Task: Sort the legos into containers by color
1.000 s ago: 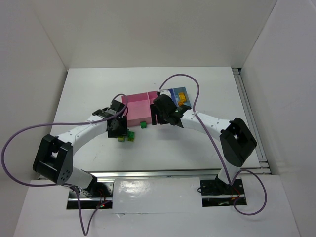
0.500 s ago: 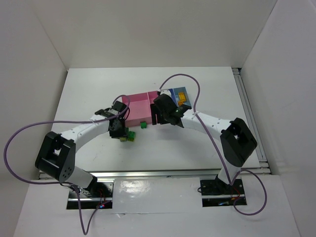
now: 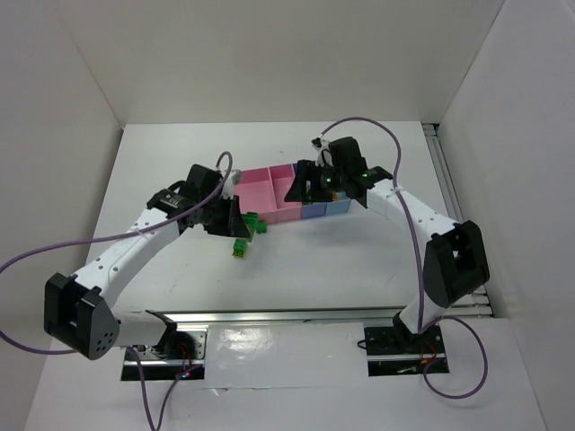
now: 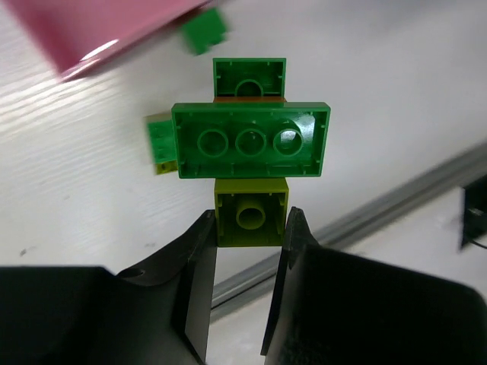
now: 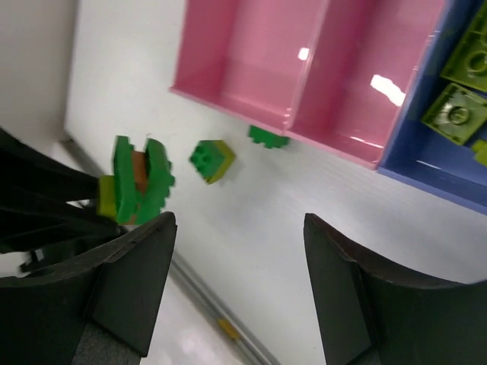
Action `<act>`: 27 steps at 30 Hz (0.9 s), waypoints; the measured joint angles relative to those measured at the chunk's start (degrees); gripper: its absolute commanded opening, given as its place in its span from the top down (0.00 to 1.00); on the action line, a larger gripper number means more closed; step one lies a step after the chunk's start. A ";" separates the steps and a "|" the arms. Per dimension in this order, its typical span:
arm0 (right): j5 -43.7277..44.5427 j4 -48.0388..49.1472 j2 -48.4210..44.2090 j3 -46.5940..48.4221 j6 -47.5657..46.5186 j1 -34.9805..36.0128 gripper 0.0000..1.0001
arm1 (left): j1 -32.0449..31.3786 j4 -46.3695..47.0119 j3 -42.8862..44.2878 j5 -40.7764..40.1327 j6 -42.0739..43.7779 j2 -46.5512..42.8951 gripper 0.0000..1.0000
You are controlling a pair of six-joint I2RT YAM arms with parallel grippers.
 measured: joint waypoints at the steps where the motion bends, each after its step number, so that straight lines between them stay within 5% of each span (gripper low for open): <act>1: -2.69 0.02 -0.07 0.37 0.07 -0.79 0.25 | 0.02 0.81 0.00 2.64 0.90 -0.79 1.00; 10: -16.28 0.90 -1.29 0.17 2.03 -1.73 0.23 | -0.04 8.13 -0.09 17.46 2.75 0.39 1.00; 27: -21.53 2.75 1.22 -1.42 4.42 2.80 0.48 | -2.75 9.64 -0.07 15.69 2.43 3.34 1.00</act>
